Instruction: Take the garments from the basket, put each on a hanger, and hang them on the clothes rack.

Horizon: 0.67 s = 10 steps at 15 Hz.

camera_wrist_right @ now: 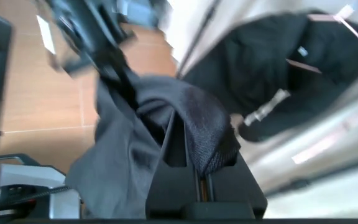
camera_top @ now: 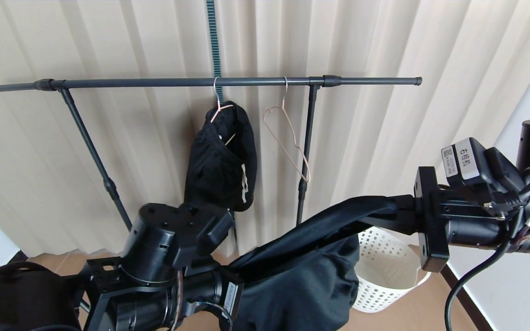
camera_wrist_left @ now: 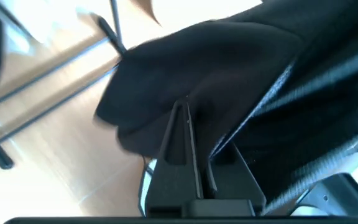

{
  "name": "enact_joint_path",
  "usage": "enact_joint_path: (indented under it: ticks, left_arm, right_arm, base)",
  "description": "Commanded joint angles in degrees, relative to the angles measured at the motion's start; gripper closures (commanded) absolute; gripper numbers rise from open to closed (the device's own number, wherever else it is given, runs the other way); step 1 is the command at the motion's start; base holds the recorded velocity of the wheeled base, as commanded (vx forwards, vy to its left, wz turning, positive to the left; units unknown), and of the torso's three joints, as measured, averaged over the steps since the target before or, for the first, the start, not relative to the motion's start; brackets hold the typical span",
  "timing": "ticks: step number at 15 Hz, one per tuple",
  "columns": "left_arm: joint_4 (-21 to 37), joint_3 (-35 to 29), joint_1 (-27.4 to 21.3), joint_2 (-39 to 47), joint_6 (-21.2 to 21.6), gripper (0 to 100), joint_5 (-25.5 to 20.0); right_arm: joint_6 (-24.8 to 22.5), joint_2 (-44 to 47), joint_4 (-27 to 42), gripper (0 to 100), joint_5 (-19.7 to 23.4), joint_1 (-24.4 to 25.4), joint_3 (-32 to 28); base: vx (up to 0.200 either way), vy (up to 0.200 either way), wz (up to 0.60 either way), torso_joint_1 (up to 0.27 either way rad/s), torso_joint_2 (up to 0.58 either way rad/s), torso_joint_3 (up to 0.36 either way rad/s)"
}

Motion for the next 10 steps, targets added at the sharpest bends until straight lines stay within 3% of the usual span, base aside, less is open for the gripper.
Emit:
enact_joint_path:
  ticks: [1,4,10]
  left_arm:
    - [0.05,-1.18,2.33,-4.07,0.11,100,0.48]
    - [0.05,-3.46,4.61,-4.6,0.11,100,0.48]
    - [-0.04,-8.21,4.96,-6.27,-0.06,100,0.48]
  right_arm:
    - [-0.12,0.04,-0.03,100,-0.56,-0.76,1.38]
    - [-0.12,1.54,-0.03,100,-5.22,-0.41,2.26]
    - [-0.03,5.58,0.05,100,-24.03,6.27,3.31]
  base:
    - [0.0,0.0,0.0,0.0,0.0,0.0]
    - [0.0,0.0,0.0,0.0,0.0,0.0]
    - [0.0,0.0,0.0,0.0,0.0,0.0]
